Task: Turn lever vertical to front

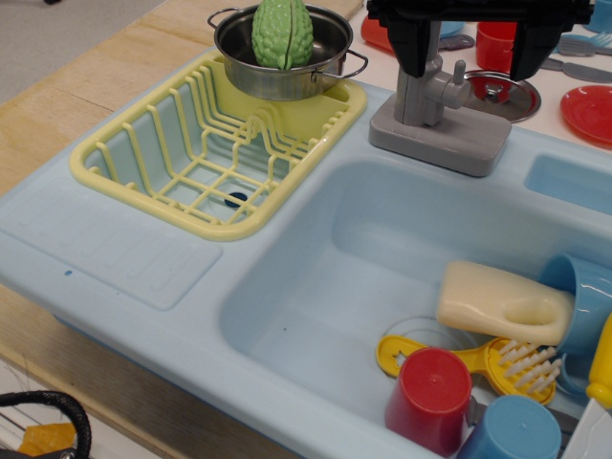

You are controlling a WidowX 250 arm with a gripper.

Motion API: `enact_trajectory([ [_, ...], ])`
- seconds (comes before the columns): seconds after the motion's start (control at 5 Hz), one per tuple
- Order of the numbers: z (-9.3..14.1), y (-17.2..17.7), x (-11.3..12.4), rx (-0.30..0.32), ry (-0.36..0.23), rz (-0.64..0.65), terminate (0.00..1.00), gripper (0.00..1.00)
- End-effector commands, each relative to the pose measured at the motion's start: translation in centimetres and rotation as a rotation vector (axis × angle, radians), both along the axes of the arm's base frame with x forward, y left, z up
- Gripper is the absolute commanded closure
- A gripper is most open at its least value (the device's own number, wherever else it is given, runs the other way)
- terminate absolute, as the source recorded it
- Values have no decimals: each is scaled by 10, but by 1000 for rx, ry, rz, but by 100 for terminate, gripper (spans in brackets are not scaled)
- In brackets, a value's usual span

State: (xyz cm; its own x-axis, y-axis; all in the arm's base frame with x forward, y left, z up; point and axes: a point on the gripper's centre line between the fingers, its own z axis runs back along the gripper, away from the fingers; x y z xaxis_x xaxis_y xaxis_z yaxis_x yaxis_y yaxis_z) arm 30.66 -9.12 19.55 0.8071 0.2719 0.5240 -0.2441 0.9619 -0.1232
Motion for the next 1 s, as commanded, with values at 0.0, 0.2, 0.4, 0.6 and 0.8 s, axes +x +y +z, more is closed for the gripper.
enact_trajectory([
  [0.0, 0, 0, 0, 0, 0, 0, 0, 0],
  [0.2, 0, -2, 3, 29, -16, -19, 0, 0],
  [0.4, -1, -1, 10, 36, -19, -32, 0, 0],
  [0.6, -1, -3, 18, 41, -18, -53, 0, 0],
  [0.8, -2, -3, 26, 44, 3, -60, 0, 0],
])
